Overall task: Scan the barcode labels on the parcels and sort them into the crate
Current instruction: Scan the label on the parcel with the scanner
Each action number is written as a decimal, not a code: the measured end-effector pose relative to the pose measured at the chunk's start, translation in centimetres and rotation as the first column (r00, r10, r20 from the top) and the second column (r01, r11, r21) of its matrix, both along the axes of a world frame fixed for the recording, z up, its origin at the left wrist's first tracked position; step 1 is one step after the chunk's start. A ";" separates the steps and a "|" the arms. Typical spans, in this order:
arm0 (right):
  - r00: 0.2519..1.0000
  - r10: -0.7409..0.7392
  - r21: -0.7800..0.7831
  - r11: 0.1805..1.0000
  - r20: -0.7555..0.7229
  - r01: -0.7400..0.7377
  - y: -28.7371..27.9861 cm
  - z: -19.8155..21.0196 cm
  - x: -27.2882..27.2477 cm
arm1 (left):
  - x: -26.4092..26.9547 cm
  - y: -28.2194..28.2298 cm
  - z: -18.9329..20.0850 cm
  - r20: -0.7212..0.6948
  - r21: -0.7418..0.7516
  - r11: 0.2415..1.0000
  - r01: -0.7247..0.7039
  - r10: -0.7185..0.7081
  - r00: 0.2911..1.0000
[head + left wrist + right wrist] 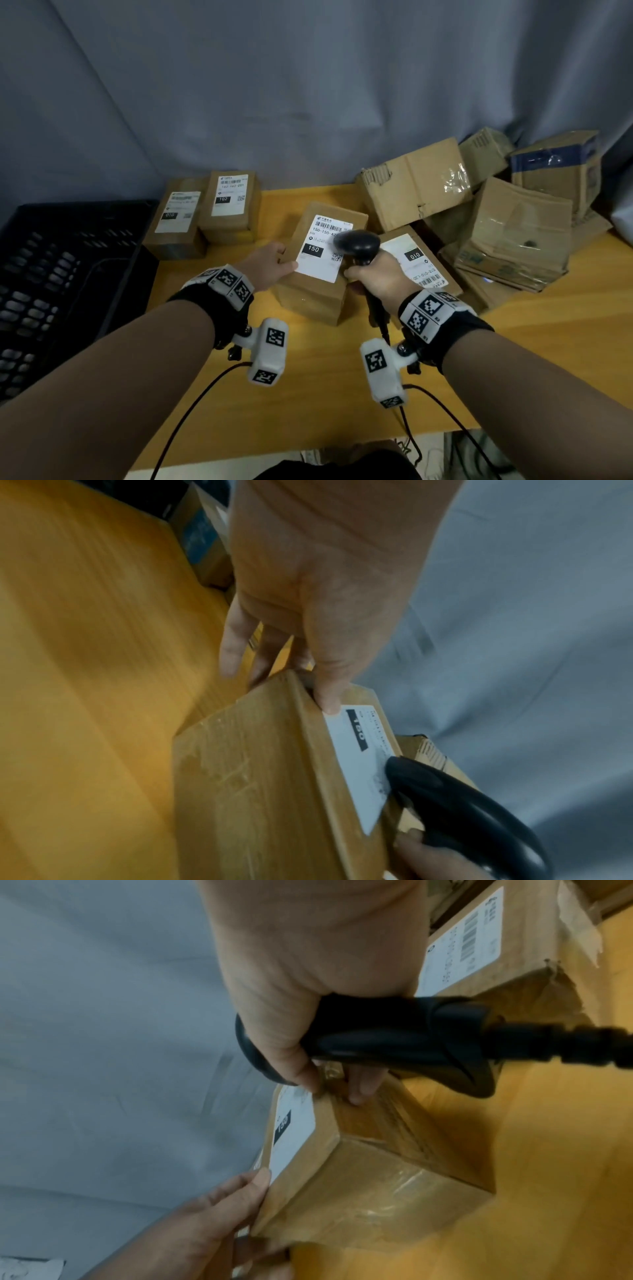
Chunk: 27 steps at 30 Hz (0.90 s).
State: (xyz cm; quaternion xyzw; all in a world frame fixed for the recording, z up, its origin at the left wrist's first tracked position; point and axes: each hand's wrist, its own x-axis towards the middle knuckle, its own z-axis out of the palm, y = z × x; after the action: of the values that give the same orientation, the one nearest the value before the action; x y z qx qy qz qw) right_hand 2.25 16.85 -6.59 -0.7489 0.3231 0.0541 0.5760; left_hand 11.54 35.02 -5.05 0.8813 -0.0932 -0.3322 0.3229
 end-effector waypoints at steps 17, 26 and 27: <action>0.997 -0.062 0.028 0.998 0.037 0.061 -0.5 -0.3 1.4 | -0.3 -0.9 -1.5 -0.255 -0.265 0.904 -0.334 0.268 0.929; 0.996 0.083 -0.060 0.995 0.015 -0.082 -1.6 9.6 4.3 | 1.1 -1.8 0.4 -0.159 -0.093 0.986 -0.136 0.120 0.980; 0.995 0.099 -0.043 0.994 -0.012 -0.099 -1.6 10.5 4.5 | 1.2 -1.8 0.5 -0.145 -0.080 0.989 -0.122 0.110 0.983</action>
State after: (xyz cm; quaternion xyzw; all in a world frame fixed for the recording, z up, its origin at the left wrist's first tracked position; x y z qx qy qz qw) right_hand 6.78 15.27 3.90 -0.7761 0.2897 0.0792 0.5545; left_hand 12.70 33.21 -4.55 0.8445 -0.0333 -0.3695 0.3863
